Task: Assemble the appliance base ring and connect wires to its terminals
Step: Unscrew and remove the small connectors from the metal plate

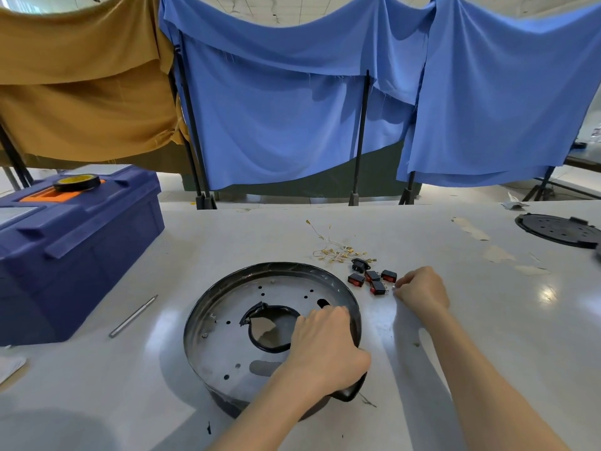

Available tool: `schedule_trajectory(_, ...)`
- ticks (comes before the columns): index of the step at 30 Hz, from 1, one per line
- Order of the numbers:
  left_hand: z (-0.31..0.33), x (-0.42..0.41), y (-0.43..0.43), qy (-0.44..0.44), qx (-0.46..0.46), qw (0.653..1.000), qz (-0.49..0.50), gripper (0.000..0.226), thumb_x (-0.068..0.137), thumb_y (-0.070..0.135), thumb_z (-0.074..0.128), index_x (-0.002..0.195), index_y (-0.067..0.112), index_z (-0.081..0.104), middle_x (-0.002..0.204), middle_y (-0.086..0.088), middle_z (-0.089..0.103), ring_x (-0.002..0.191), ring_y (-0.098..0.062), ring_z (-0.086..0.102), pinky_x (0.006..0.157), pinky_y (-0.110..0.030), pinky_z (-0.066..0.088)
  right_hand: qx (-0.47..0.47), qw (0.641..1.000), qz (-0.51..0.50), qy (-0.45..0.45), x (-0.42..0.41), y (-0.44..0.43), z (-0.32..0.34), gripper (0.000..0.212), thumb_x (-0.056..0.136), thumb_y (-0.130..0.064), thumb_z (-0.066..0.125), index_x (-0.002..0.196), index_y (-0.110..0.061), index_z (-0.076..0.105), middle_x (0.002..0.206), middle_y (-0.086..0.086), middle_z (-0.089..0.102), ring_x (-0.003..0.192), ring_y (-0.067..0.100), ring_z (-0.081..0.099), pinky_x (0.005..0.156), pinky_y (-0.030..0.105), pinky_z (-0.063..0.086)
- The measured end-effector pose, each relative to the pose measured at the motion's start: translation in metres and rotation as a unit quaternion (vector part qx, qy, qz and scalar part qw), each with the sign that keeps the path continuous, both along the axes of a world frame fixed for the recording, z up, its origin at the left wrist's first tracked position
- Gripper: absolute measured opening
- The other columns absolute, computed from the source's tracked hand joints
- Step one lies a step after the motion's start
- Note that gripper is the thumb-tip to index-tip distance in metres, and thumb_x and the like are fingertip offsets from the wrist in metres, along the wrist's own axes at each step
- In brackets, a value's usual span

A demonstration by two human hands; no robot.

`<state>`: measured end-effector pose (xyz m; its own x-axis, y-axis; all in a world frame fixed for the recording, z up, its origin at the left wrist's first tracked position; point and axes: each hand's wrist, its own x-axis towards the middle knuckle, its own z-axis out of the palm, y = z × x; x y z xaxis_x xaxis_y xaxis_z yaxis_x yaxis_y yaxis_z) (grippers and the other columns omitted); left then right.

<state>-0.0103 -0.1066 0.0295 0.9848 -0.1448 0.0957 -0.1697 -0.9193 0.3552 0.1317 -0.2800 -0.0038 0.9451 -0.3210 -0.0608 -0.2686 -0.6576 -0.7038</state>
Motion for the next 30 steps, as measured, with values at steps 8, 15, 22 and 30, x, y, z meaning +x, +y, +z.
schedule_trajectory(8,0.008,0.001,-0.006,0.014,0.056,0.998,0.025,0.021,0.078,0.027,0.058,0.08,0.017,0.04,0.095,-0.003,0.037,0.101,-0.027,0.039,0.082,-0.034,0.029,0.051,0.998,0.022,-0.002,-0.01,0.001,0.006,0.012,0.082,0.005,0.061,0.087,0.002,0.072,0.076,0.017,0.069,0.064,0.029,0.061,0.058,0.031,0.046)
schedule_trajectory(15,0.011,-0.001,-0.021,0.015,0.056,0.997,0.05,0.019,0.087,0.017,0.058,0.1,0.016,0.044,0.113,-0.01,0.051,0.105,-0.031,0.052,0.071,-0.034,0.032,0.283,0.943,0.15,0.094,-0.055,0.035,0.021,0.01,0.089,0.007,0.061,0.097,0.014,0.061,0.06,0.018,0.07,0.045,0.032,0.066,0.042,0.029,0.053)
schedule_trajectory(22,0.011,0.001,-0.013,0.021,0.015,0.998,0.049,0.02,0.085,0.01,0.058,0.082,0.014,0.039,0.091,-0.008,0.048,0.081,-0.029,0.05,0.061,-0.03,0.032,0.351,0.919,0.13,0.124,-0.067,0.037,0.013,0.011,0.088,0.011,0.06,0.098,0.015,0.058,0.061,0.025,0.068,0.048,0.034,0.067,0.042,0.033,0.054)
schedule_trajectory(30,0.027,0.013,0.012,0.032,-0.099,0.993,0.053,0.04,0.073,0.009,0.066,0.057,0.014,0.029,0.054,-0.002,0.025,0.048,-0.018,0.023,0.045,-0.029,0.02,0.461,0.862,0.133,0.161,-0.073,0.044,0.012,0.013,0.086,0.013,0.06,0.098,0.017,0.06,0.078,0.031,0.07,0.061,0.039,0.07,0.05,0.037,0.057)
